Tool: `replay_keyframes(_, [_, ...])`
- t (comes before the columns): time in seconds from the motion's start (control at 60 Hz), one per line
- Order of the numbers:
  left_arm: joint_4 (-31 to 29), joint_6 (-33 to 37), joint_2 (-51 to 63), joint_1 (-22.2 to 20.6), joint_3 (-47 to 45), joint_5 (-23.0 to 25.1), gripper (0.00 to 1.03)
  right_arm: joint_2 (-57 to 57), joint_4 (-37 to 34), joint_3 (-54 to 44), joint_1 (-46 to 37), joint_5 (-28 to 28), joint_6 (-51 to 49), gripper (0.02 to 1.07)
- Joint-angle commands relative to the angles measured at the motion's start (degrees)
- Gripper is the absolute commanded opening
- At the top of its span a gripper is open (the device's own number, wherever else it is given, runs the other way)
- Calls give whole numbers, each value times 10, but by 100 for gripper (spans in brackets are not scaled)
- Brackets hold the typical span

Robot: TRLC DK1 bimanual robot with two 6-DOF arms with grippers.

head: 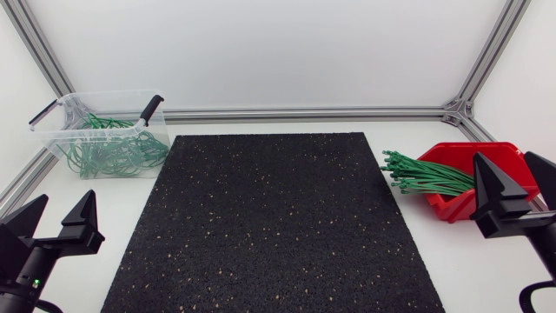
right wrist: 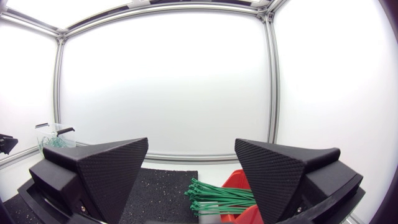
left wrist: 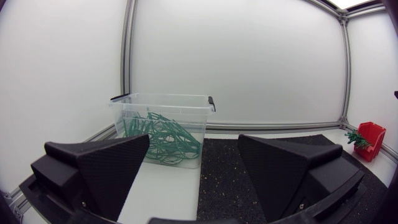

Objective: Take a green cable tie from the red box, thread the tail through the head to close it, then place it in the transparent bin on the left.

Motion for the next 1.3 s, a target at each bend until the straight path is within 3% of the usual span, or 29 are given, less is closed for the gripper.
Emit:
replay_keyframes(0.0, [-8, -9, -2, -3, -23, 0, 99, 21, -10, 34, 3, 0, 2, 104])
replay_keyframes(0.567, [-8, -9, -2, -3, -23, 0, 99, 255, -77, 188, -4, -20, 15, 104])
replay_keyframes(0.683, [-8, -9, -2, -3, -23, 0, 99, 314, -95, 225, -33, -63, 30, 104])
replay_keyframes(0.8, [-8, -9, -2, -3, -23, 0, 99, 376, -118, 265, -96, -144, 45, 104])
replay_keyframes(0.883, [-8, -9, -2, -2, -23, 0, 99, 415, -132, 292, -101, -160, 42, 104])
replay_keyframes(1.167, [-9, -9, -2, -4, -23, 0, 99, 543, -224, 378, -105, -218, -53, 104])
replay_keyframes(1.283, [-9, -9, -2, -4, -23, 0, 99, 561, -251, 398, -107, -217, -151, 104])
